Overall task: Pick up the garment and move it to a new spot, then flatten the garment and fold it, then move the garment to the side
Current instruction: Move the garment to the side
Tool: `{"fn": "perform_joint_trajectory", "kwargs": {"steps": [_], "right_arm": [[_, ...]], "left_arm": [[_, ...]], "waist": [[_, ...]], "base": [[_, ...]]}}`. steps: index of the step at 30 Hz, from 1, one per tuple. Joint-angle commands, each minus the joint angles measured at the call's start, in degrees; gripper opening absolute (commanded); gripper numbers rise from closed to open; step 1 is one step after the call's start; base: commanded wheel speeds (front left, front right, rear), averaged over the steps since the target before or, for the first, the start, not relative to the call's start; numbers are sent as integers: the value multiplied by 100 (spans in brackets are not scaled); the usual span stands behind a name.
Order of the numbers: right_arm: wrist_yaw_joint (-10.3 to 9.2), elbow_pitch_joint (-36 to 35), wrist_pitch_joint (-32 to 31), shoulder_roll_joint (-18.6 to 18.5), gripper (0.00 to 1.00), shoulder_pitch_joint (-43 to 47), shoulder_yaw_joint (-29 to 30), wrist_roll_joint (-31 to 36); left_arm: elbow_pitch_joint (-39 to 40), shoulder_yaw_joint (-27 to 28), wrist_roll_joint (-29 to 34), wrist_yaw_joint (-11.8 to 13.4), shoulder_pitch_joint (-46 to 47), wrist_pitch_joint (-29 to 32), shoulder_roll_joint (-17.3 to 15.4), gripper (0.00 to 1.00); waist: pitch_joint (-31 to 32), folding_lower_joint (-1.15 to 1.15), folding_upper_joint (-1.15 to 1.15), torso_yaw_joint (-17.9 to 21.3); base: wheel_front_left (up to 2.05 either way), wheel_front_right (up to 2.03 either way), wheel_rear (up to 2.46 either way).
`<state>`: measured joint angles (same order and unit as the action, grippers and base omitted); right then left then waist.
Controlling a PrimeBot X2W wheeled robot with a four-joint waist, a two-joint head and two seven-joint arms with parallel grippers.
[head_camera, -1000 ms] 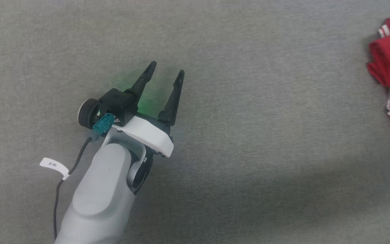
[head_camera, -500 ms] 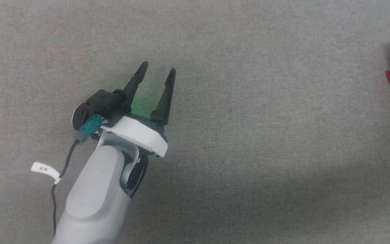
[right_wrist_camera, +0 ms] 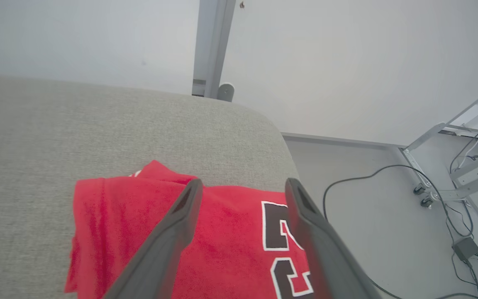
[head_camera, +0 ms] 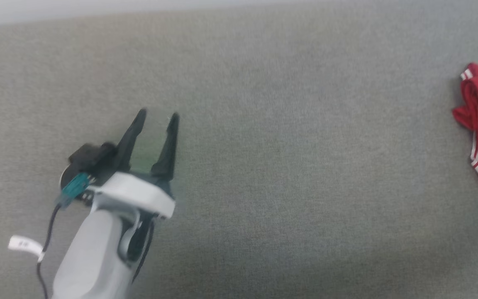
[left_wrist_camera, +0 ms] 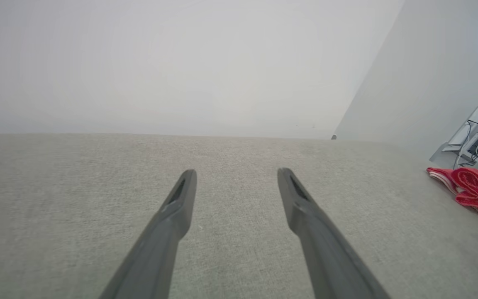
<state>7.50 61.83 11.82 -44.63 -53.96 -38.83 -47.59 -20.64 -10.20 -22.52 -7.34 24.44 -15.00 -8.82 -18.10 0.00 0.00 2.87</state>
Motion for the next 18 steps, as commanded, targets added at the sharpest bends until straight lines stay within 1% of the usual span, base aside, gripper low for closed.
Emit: {"fn": "perform_joint_trajectory", "kwargs": {"steps": [1, 7, 9, 14, 18], "right_arm": [[-2, -13, 142, 123, 100, 148, -10, -29], [-2, -202, 331, 314, 100, 452, 202, 60], [-2, -463, 338, 346, 100, 558, 523, 219], [-2, -1100, 332, 609, 100, 1300, 1462, 819], [-2, -1638, 334, 973, 100, 2040, 2264, 1432]], "left_arm": [[24, 76, -52, -15, -198, -23, -77, 100], [69, 364, -110, -15, -616, -23, -178, 100], [101, 489, -109, -15, -797, -23, -236, 100], [259, 733, -160, -15, -1283, -24, -308, 100], [440, 889, -307, -16, -1664, -23, -407, 100]], "waist": [[242, 0, 0, -51], [630, 0, 0, -136], [773, 0, 0, -164], [1136, 0, 0, -233], [1385, 0, 0, -286]], "base": [[0, 0, 0], [0, 0, 0], [0, 0, 0], [0, 0, 0], [0, 0, 0]]}}
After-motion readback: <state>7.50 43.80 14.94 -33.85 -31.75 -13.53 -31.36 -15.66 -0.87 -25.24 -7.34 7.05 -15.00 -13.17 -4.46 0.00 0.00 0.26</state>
